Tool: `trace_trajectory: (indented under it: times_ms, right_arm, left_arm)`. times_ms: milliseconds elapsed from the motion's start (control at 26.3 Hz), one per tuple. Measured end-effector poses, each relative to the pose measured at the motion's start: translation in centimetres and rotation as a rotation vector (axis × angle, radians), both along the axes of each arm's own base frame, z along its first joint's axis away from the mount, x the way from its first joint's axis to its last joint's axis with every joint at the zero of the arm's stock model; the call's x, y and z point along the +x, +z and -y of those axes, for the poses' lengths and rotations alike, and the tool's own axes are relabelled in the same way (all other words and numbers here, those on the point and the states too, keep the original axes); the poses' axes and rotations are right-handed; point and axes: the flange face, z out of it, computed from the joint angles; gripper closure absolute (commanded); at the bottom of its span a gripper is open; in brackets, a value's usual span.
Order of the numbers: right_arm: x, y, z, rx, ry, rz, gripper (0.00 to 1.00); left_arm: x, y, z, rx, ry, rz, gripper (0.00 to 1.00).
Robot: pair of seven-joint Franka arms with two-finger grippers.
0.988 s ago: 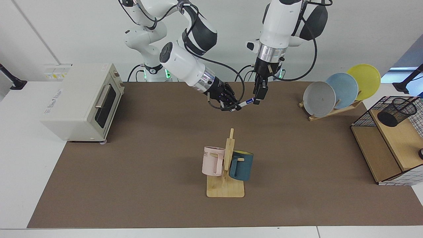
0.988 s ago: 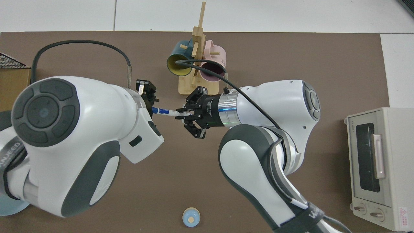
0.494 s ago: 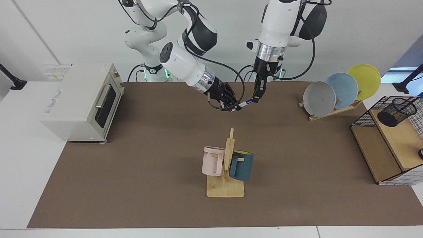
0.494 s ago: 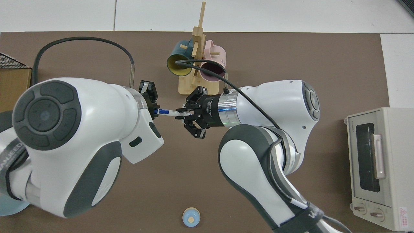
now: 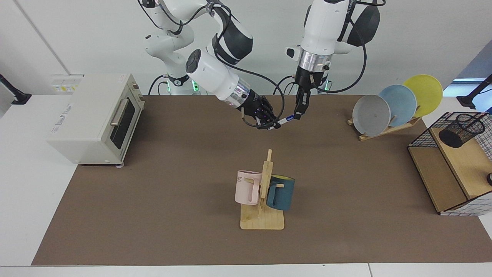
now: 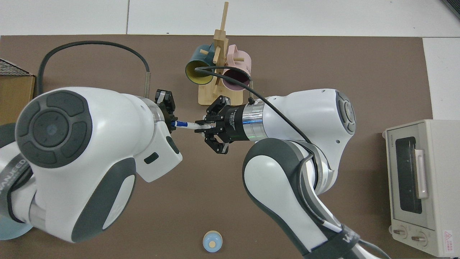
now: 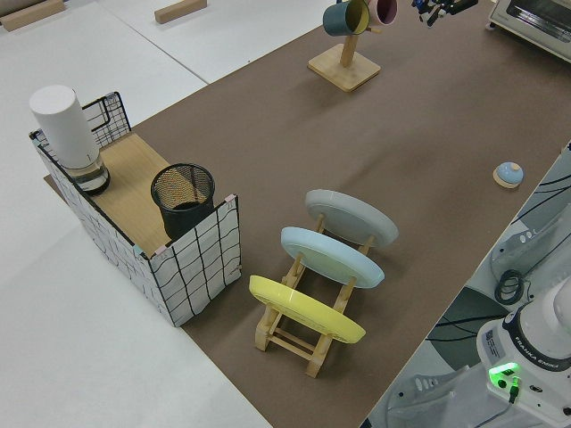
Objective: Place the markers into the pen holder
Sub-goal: 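Close the left gripper on the marker tip while the right gripper holds, then open the right gripper and withdraw while the left gripper pulls the marker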
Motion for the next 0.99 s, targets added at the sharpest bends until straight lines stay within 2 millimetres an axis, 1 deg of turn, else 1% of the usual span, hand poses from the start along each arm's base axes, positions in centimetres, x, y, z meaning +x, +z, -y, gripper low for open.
trace_trajectory:
  times_ms: [342,456,532,646,760,836,912,988]
  right_arm:
    - [0.0,0.0,0.0,-0.002,0.001,0.001,0.0]
    - [0.0,-0.1,0.1,-0.012,0.006,0.008,0.0]
    - [0.0,-0.2,0.1,-0.046,0.032,0.031,0.0]
    - [-0.4,-0.8,0.2,-0.146,0.13,0.077,0.0]
    - [-1.0,-1.7,0.4,-0.249,0.275,0.113,0.0]
    - [-1.3,-2.1,0.9,-0.308,0.373,0.138,0.0]
    - [-1.4,-2.4,2.0,-0.372,0.486,0.169,0.0]
    - [-1.2,-2.4,3.7,-0.429,0.595,0.199,0.0]
  left_arm:
    - [0.4,0.1,-0.7,0.013,0.01,0.008,1.0]
    - [0.7,0.0,-1.6,0.051,0.016,0.022,1.0]
    - [1.1,-0.1,-2.5,0.083,0.027,0.022,1.0]
    - [1.6,-0.4,-4.8,0.134,0.058,0.002,1.0]
    - [2.2,-0.9,-8.2,0.183,0.115,-0.053,1.0]
    - [2.6,-1.2,-10.5,0.203,0.154,-0.084,1.0]
    - [2.9,-1.4,-12.7,0.236,0.186,-0.099,1.0]
    - [3.2,-1.4,-14.4,0.29,0.202,-0.1,1.0]
